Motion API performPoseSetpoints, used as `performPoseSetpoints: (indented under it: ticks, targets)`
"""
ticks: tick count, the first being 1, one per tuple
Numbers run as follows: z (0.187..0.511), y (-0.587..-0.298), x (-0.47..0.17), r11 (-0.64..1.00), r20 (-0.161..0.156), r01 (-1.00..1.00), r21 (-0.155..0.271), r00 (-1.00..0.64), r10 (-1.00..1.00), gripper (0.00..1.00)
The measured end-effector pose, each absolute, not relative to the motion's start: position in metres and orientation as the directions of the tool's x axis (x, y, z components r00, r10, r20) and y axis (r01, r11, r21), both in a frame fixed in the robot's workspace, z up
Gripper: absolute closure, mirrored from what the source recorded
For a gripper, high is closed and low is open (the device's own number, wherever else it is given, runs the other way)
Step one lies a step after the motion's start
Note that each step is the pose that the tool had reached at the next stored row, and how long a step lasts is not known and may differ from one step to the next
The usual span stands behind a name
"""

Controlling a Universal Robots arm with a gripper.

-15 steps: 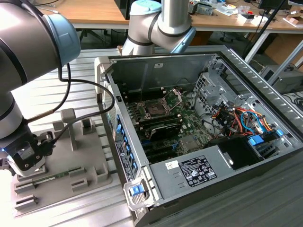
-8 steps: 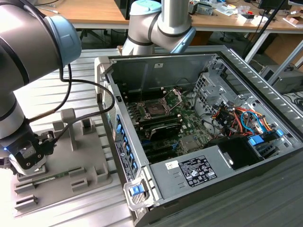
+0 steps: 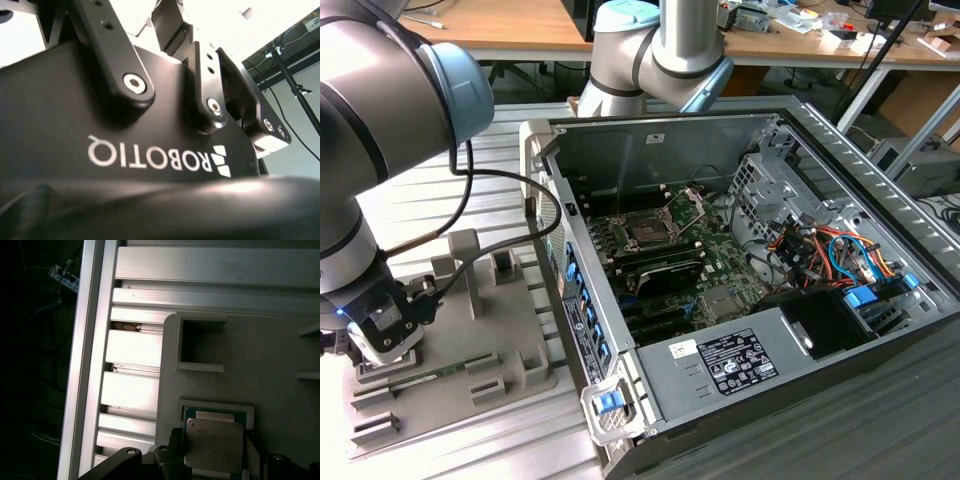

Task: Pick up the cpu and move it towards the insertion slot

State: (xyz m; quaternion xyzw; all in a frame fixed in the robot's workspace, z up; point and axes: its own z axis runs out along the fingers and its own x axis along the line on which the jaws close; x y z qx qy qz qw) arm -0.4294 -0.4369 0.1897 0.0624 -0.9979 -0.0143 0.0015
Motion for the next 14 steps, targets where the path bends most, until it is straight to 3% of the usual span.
performPoseSetpoints:
  ticks: [11, 12, 14]
  targets:
    - [0.1894, -0.4369, -0.4295, 0.992, 0.001, -0.125, 0.029, -0.992, -0.125, 0.4]
    - [0.1894, -0.4369, -0.4295, 0.992, 0.001, -0.125, 0.029, -0.992, -0.125, 0.45]
    - [0.1893, -0.4369, -0.4295, 0.992, 0.001, -0.125, 0.029, -0.992, -0.125, 0.45]
